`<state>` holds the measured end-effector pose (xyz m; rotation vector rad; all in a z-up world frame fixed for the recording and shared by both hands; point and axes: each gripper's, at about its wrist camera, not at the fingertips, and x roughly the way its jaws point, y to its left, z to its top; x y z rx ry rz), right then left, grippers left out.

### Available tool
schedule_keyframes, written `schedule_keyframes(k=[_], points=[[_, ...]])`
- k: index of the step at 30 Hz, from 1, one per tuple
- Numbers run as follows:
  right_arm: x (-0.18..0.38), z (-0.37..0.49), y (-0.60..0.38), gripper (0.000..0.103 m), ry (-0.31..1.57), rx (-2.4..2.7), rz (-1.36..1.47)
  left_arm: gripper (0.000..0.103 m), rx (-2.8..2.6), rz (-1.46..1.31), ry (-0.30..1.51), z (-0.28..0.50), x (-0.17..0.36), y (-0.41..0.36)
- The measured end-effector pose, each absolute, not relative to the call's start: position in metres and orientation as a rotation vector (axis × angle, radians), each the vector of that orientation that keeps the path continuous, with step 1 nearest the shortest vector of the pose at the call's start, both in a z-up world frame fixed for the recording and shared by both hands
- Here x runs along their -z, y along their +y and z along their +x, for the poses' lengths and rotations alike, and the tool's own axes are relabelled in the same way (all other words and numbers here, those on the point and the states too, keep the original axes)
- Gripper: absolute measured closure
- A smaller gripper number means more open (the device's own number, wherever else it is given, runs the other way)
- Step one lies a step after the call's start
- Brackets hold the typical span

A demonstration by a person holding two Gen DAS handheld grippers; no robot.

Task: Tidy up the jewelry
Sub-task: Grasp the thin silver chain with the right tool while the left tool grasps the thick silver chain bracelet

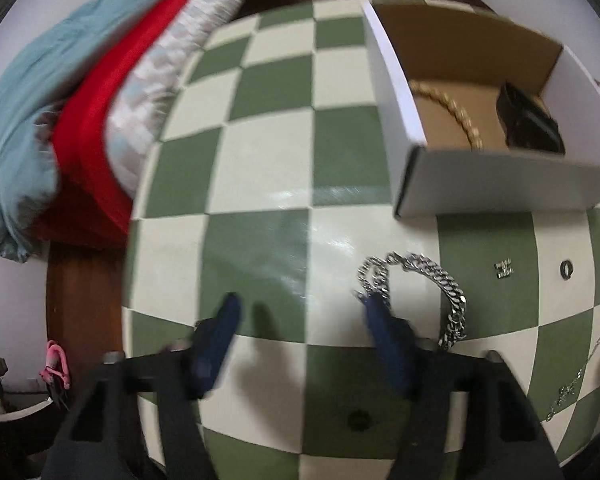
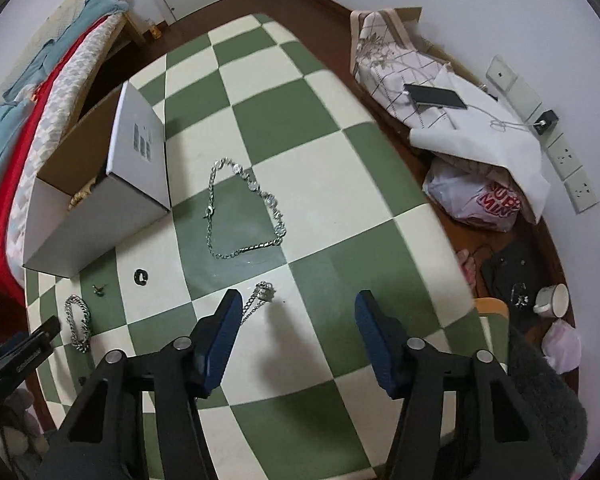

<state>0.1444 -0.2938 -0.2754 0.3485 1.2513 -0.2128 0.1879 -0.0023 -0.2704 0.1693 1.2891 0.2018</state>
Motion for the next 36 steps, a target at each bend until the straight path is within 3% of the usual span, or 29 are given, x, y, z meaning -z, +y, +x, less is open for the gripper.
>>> schedule_keyframes(k=[2, 4, 7, 8, 10, 12, 13, 25, 29, 33, 36], points=[[0.282, 0.147, -0.290, 0.044, 1.254, 0.202, 0.343, 0.057, -0.181, 0.176, 1.280, 0.187, 0.271, -0.006], [0.289, 0.150, -0.285, 0.044, 1.255, 0.189, 0.337, 0.088, -0.146, 0.168, 1.272, 0.185, 0.271, -0.010], [0.293, 0.153, -0.271, 0.044, 1.244, 0.186, 0.272, 0.099, -0.142, 0.198, 1.274, 0.182, 0.271, -0.014], [0.294, 0.155, -0.266, 0.044, 1.239, 0.190, 0.243, 0.100, -0.146, 0.205, 1.271, 0.181, 0.271, -0.014], [0.294, 0.156, -0.255, 0.056, 1.234, 0.192, 0.185, 0.102, -0.152, 0.208, 1.267, 0.177, 0.271, -0.014], [0.294, 0.156, -0.244, 0.084, 1.224, 0.196, 0.111, 0.102, -0.160, 0.204, 1.263, 0.174, 0.271, -0.012], [0.295, 0.155, -0.239, 0.091, 1.218, 0.184, 0.098, 0.102, -0.162, 0.203, 1.262, 0.173, 0.272, -0.010], [0.280, 0.144, -0.234, 0.091, 1.176, 0.176, 0.114, 0.103, -0.140, 0.157, 1.217, 0.162, 0.249, 0.000], [0.263, 0.142, -0.237, 0.091, 1.143, 0.162, 0.143, 0.103, -0.064, 0.005, 1.221, 0.160, 0.237, 0.014], [0.254, 0.142, -0.241, 0.091, 1.133, 0.155, 0.164, 0.093, 0.016, -0.315, 1.325, 0.169, 0.257, 0.041], [0.254, 0.142, -0.245, 0.091, 1.137, 0.158, 0.180, 0.083, 0.006, -0.325, 1.356, 0.176, 0.268, 0.040]])
